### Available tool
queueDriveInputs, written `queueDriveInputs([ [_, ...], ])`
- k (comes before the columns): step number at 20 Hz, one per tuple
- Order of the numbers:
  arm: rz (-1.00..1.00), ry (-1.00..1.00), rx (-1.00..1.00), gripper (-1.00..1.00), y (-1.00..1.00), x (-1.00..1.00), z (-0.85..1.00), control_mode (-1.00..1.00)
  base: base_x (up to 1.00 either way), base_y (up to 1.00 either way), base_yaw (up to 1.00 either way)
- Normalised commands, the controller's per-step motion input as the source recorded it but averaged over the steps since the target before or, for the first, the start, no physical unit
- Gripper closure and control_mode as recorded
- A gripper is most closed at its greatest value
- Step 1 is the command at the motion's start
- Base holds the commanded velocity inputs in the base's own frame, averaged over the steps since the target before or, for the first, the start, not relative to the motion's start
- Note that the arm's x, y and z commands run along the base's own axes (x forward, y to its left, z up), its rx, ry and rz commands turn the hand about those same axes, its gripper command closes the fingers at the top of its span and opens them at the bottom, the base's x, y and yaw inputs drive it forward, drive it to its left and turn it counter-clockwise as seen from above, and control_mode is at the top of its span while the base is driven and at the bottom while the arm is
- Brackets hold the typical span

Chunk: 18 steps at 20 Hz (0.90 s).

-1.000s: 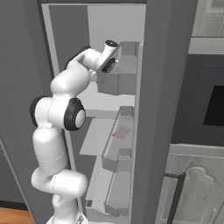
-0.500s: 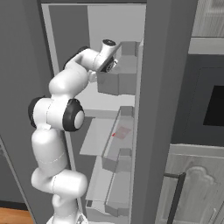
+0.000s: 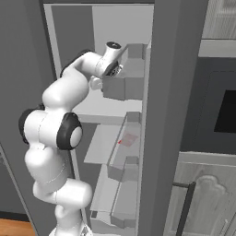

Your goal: Pick the egg and butter from the fridge and place them by the bowl for mixing.

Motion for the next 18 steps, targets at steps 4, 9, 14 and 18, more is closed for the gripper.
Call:
queueDriveInputs([
  [4, -0.06, -0.04, 0.0, 1.0, 0.0, -0.79, 0.1, -1.0, 0.0, 0.0, 0.0],
  [9, -0.07, -0.02, -0.01, 1.0, 0.0, -0.78, 0.1, -1.0, 0.0, 0.0, 0.0],
  [14, -0.12, -0.02, -0.01, 1.0, 0.0, -0.86, 0.04, -1.0, 0.0, 0.0, 0.0],
  [18, -0.18, -0.05, 0.01, 1.0, 0.0, -0.92, 0.01, -1.0, 0.0, 0.0, 0.0],
])
